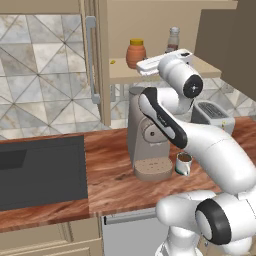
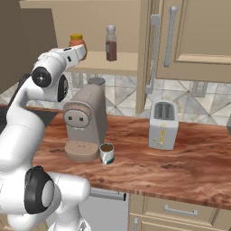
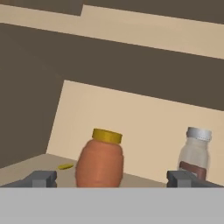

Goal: Pick the cinnamon and honey bottle from the cabinet and place them next to the mug.

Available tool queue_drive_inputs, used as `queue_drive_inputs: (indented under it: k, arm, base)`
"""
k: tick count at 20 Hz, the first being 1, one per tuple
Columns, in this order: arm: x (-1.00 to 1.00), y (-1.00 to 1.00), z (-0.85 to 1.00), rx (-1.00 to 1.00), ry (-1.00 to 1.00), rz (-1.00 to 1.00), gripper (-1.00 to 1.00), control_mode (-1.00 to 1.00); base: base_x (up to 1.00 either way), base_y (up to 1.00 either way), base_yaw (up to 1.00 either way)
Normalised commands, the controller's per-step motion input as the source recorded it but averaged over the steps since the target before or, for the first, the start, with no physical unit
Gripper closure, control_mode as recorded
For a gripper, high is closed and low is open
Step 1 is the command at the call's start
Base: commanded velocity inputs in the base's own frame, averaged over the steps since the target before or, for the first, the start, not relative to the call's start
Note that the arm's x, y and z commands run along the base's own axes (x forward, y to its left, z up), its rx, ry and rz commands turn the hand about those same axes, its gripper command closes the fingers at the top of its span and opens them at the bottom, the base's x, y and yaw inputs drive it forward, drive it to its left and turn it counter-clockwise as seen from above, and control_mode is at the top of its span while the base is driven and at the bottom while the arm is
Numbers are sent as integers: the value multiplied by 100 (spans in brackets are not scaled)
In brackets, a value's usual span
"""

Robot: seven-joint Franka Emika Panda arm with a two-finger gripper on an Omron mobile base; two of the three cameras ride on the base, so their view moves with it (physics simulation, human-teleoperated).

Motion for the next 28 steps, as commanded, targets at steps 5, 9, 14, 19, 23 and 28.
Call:
queue_drive_inputs:
  k: [5, 9, 14, 19, 23, 28]
  arm:
    - [10, 0, 1, 2, 1, -1, -100, -100]
    - [0, 1, 0, 0, 0, 0, -100, -100]
    - [6, 0, 0, 3, 0, 0, -100, -100]
    - [19, 8, 0, 1, 1, 0, -100, -100]
    - [11, 6, 0, 0, 0, 0, -100, -100]
    - [26, 0, 0, 0, 0, 0, -100, -100]
  base:
    - [0, 0, 0]
    - [0, 0, 0]
    - [0, 0, 0]
    - [0, 0, 0]
    - [0, 0, 0]
    - [0, 0, 0]
